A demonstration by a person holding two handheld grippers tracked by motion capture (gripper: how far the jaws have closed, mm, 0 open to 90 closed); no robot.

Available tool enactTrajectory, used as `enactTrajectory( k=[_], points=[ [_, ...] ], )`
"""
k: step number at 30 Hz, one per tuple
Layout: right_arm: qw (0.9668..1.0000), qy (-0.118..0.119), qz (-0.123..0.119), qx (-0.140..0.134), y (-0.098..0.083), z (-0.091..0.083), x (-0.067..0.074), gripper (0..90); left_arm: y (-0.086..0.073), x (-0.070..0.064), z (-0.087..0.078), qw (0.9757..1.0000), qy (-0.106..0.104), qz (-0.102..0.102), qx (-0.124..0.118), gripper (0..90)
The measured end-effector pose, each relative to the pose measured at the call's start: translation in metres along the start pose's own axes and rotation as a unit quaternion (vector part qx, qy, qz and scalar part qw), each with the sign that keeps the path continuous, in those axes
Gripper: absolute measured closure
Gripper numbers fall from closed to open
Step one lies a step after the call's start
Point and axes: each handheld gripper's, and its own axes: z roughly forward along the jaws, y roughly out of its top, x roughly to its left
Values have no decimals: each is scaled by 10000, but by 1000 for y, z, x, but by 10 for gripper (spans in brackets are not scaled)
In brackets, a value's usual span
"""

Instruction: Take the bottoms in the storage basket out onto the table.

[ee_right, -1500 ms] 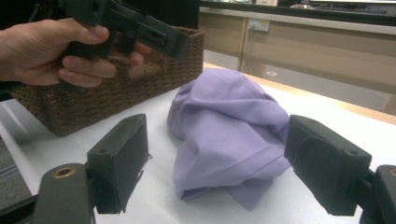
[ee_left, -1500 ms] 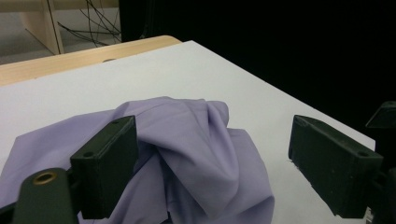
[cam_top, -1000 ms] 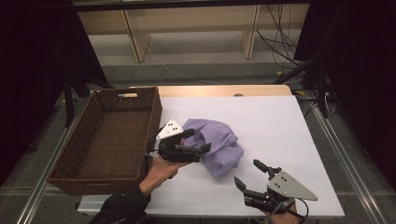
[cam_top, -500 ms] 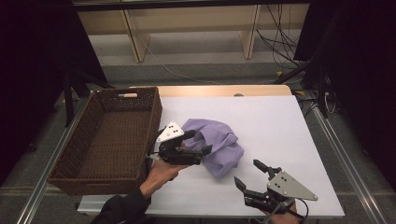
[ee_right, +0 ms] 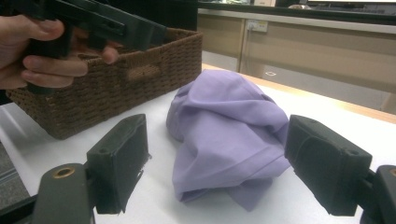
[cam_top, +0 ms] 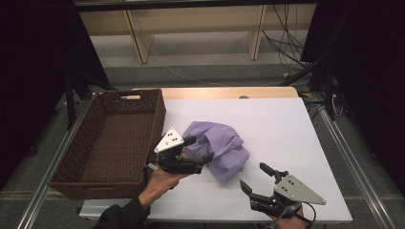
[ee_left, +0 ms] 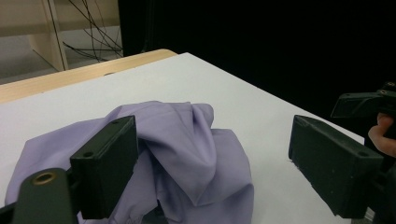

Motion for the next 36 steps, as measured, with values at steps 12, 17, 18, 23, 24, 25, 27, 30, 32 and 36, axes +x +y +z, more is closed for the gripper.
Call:
enactTrajectory(
  k=[12, 17, 18, 23, 24, 25, 27, 30, 32, 36],
  points=[
    [10000, -11, 23, -4, 0, 0, 0, 221, -7, 0, -12, 9999, 80, 43, -86, 153],
    [10000, -24, 22, -7, 0, 0, 0, 218, -9, 0, -14, 9999, 107, 47, -127, 153],
    [10000, -29, 22, -14, 0, 0, 0, 217, -9, -1, -14, 9999, 103, 44, -108, 153],
    [10000, -43, 35, -14, 0, 0, 0, 217, -15, -1, -16, 9998, 145, 121, -28, 152],
    [10000, -43, 35, -14, 0, 0, 0, 217, -16, -1, -17, 9998, 170, 121, -41, 152],
    [10000, -45, 31, -13, 0, 0, 0, 217, -17, -1, -18, 9998, 183, 117, -32, 152],
    [10000, -49, 15, -21, 0, 0, 0, 216, -19, 0, -20, 9998, 182, 106, -44, 152],
    [10000, -61, 20, -19, 0, 0, 0, 216, -21, -2, -22, 9997, 188, 113, -64, 152],
    [10000, -76, 11, -24, 0, 0, -1, 216, -22, -2, -25, 9997, 193, 135, -71, 152],
    [10000, -92, 6, -22, 0, -1, -1, 216, -26, -3, -30, 9996, 220, 138, -90, 152]
  ],
)
